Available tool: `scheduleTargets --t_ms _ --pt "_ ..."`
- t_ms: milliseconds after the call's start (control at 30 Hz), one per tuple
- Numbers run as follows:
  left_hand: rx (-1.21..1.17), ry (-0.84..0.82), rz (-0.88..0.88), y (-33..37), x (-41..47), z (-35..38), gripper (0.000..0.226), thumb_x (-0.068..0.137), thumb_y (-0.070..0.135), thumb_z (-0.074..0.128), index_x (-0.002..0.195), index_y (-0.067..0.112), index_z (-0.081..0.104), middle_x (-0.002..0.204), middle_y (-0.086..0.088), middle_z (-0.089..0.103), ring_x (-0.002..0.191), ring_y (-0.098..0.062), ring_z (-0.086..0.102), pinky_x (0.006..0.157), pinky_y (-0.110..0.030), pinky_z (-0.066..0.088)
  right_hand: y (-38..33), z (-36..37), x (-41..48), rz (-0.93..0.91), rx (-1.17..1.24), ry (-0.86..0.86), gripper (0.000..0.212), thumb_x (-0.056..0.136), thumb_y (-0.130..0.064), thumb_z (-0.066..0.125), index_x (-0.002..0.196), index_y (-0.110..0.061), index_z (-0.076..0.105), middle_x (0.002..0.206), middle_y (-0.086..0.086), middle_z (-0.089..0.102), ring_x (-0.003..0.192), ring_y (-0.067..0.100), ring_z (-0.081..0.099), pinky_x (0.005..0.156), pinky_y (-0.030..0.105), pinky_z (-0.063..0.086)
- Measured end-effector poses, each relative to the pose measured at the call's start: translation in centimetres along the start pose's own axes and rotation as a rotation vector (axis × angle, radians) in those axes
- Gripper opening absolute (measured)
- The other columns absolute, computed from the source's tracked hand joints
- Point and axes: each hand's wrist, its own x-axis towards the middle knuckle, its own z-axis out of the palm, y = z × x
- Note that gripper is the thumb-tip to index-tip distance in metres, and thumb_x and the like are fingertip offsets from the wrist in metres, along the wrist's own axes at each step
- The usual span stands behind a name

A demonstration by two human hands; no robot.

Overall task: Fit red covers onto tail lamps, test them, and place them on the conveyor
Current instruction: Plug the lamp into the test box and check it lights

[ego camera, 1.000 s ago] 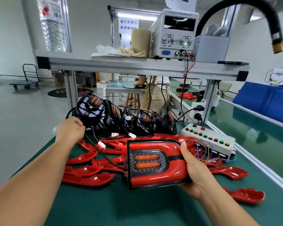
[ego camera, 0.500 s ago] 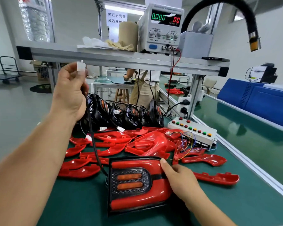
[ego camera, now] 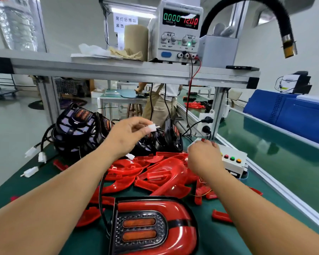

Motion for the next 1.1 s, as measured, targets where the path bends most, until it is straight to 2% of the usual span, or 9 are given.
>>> scheduleTargets --t_ms 100,200,267,400,567,700,800,867,1100 --pt "0.109 -0.111 0.000 -0.8 0.2 0.9 0.018 0.093 0.024 0.066 0.108 0.032 0.071 0.093 0.014 0.067 0.083 0.010 0.056 0.074 0.004 0.035 -0.5 2.1 0.9 0.026 -0.045 -0.120 0.025 0.089 -0.013 0.044 0.103 -0.018 0.063 0.109 0.004 0.066 0.105 0.028 0.059 0.098 0.044 0.038" --pt "0.171 -0.196 -0.023 -1.6 0.2 1.5 0.022 0.093 0.026 0.065 0.112 0.036 0.069 0.090 0.020 0.065 0.073 0.022 0.054 0.071 0.004 0.034 -0.3 3.2 1.0 0.051 0.008 -0.131 0.018 0.093 -0.015 0.044 0.095 -0.020 0.062 0.103 0.002 0.066 0.097 0.026 0.062 0.094 0.042 0.039" --pt "0.168 -0.260 -0.049 -2.1 0.0 1.8 0.027 0.092 0.023 0.067 0.108 0.044 0.064 0.083 0.020 0.062 0.065 0.016 0.054 0.067 -0.002 0.038 0.3 3.4 1.1 0.044 0.076 -0.029 0.014 0.089 -0.018 0.051 0.089 -0.020 0.064 0.098 0.003 0.066 0.094 0.026 0.062 0.092 0.039 0.038" --pt "0.195 -0.330 -0.067 -3.1 -0.4 2.6 0.027 0.087 0.019 0.073 0.101 0.041 0.064 0.083 0.014 0.064 0.073 0.004 0.058 0.078 -0.019 0.047 0.9 2.5 0.4 -0.001 0.475 0.076 0.019 0.095 -0.040 0.054 0.096 -0.030 0.071 0.092 -0.010 0.061 0.093 0.015 0.055 0.094 0.041 0.033" --pt "0.116 -0.356 -0.063 -3.5 -1.0 4.0 0.012 0.091 0.030 0.066 0.101 0.037 0.068 0.090 0.013 0.071 0.084 0.006 0.064 0.082 -0.012 0.046 0.7 2.0 -2.3 -0.129 0.831 0.164 0.009 0.091 -0.035 0.064 0.089 -0.032 0.073 0.081 -0.021 0.059 0.093 0.008 0.058 0.099 0.047 0.033" --pt "0.147 -0.413 -0.044 -3.4 -1.1 4.7 0.016 0.098 0.026 0.058 0.107 0.033 0.069 0.068 0.024 0.066 0.068 0.013 0.057 0.071 -0.006 0.040 0.7 2.2 -2.9 -0.183 0.838 0.208 0.008 0.090 -0.033 0.066 0.087 -0.032 0.073 0.079 -0.020 0.059 0.088 0.004 0.055 0.096 0.043 0.028" --pt "0.152 -0.438 -0.066 -3.3 -1.0 4.9 0.025 0.100 0.029 0.053 0.084 0.023 0.071 0.064 0.017 0.062 0.059 0.003 0.051 0.067 -0.019 0.039 0.9 2.4 -3.0 -0.213 0.828 0.218 0.009 0.090 -0.034 0.065 0.083 -0.037 0.069 0.078 -0.018 0.059 0.087 0.002 0.052 0.088 0.033 0.019" --pt "0.154 -0.450 -0.074 -3.2 -1.0 4.8 0.039 0.101 0.031 0.049 0.066 0.018 0.061 0.062 0.007 0.054 0.056 -0.006 0.044 0.062 -0.025 0.038 1.0 2.4 -3.0 -0.240 0.802 0.248 0.010 0.090 -0.034 0.065 0.082 -0.037 0.070 0.080 -0.017 0.060 0.087 0.000 0.051 0.085 0.031 0.017" --pt "0.116 -0.480 -0.169 -2.9 -0.9 5.1 0.044 0.101 0.036 0.049 0.062 0.017 0.047 0.056 0.007 0.042 0.049 -0.006 0.035 0.054 -0.024 0.034 0.7 2.3 -3.5 -0.397 0.628 0.392 0.012 0.089 -0.032 0.065 0.083 -0.026 0.074 0.079 -0.012 0.064 0.085 0.014 0.057 0.080 0.032 0.020"
